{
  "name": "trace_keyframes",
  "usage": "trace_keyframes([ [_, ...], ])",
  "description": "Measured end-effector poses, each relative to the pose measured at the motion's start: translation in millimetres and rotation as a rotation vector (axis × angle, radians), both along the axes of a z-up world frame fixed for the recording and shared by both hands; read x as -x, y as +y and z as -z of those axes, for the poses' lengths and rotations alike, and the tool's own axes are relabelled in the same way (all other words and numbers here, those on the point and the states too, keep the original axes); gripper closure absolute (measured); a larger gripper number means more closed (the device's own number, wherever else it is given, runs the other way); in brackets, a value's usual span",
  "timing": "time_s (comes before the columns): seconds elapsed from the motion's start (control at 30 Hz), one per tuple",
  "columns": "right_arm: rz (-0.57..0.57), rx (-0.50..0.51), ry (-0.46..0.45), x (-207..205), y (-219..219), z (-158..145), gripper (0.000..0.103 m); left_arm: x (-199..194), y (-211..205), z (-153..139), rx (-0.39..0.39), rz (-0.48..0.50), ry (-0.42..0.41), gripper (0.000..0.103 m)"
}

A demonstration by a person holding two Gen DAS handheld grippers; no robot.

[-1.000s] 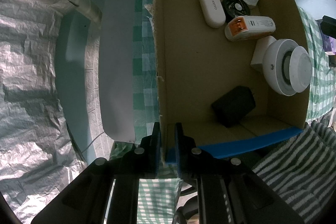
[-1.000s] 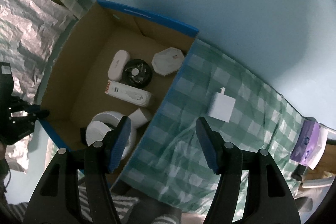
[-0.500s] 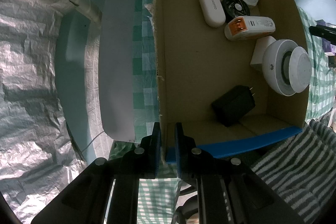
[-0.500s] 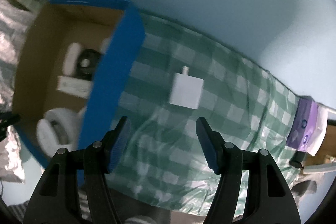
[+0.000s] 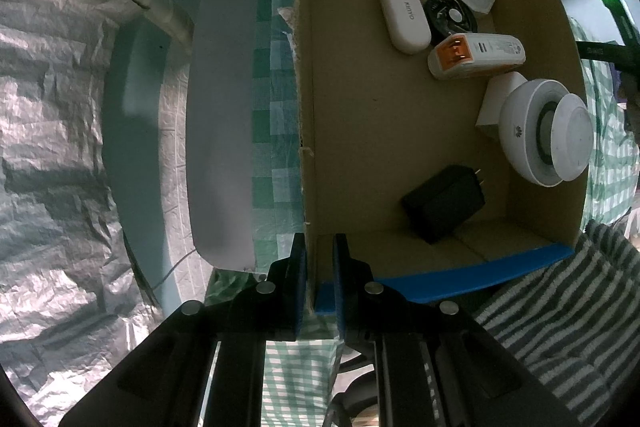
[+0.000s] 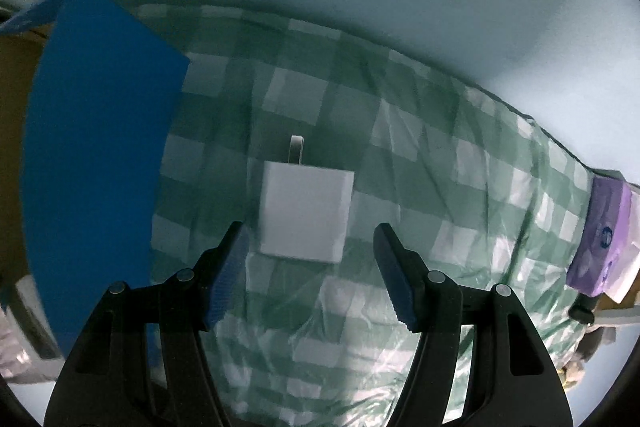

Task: Organize rigid objects
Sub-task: 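Move the right gripper to the white plug charger and grasp it, then lift the white plug charger and carry it over the box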

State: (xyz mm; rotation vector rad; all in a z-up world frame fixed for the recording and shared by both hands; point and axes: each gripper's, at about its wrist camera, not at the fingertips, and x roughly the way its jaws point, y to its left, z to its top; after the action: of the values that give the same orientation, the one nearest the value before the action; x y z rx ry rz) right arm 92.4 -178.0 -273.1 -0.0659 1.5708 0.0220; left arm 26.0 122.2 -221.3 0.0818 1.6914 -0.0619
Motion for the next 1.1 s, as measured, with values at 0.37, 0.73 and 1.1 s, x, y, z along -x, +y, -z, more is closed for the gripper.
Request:
trace_keyframes([
  [0.37,-0.025,0.026,0.036,-10,9,25,0.051,1,3,-2,0.005,-0.023,-0.004,0.092],
  [0.73,-0.056,0.013,0.02,14,19,20,0.054,1,3,-3,0.004,-0.024,-0.004,0.092],
  [1.1,-0.082,-0.03,0.0,43,21,-14,0.054,0,4,-2,-0.001,-0.017,-0.006,0.092],
])
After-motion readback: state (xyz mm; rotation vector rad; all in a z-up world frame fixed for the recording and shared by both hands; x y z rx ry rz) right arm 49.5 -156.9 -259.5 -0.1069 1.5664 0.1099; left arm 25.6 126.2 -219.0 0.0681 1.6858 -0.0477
